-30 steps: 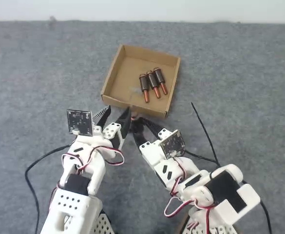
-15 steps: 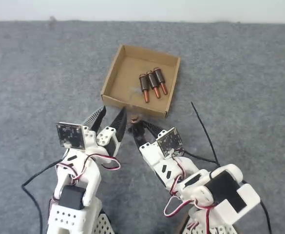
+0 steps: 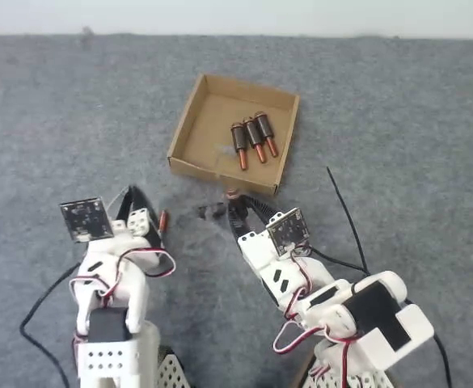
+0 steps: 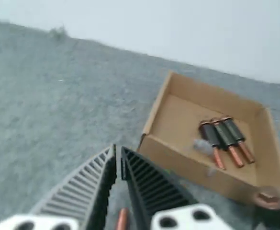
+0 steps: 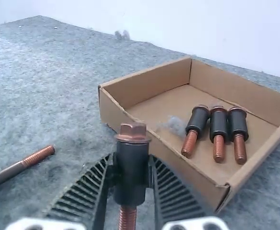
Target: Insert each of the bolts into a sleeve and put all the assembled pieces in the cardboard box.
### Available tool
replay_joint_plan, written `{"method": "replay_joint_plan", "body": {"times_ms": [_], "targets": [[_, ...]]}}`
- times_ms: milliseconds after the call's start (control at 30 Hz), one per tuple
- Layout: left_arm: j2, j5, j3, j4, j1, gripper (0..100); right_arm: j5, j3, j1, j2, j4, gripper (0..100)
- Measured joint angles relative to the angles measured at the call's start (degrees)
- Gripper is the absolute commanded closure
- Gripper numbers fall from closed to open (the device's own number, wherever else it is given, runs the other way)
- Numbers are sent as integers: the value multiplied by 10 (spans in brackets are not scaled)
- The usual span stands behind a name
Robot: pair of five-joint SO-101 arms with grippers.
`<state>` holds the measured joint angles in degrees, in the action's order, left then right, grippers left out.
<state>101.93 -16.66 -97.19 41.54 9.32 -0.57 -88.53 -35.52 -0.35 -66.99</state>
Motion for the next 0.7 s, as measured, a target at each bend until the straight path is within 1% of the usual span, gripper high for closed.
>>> {"method": "replay_joint_plan", "body": {"times_ms": [100, 233, 367, 500, 600, 700], "targets": [[0, 40, 0, 52, 15, 989, 0, 0, 7, 0, 0, 992], [0, 91, 0, 113, 18, 989, 0, 0, 14, 0, 0, 992], [0, 120, 0, 121, 18, 989, 0, 0, 14, 0, 0, 992], [0, 124, 0, 121, 18, 989, 0, 0, 14, -35, 16, 992], [0, 127, 0, 121, 18, 989, 0, 10, 14, -92, 78, 992], [0, 127, 0, 121, 18, 989, 0, 39, 20, -160, 188, 992]]}}
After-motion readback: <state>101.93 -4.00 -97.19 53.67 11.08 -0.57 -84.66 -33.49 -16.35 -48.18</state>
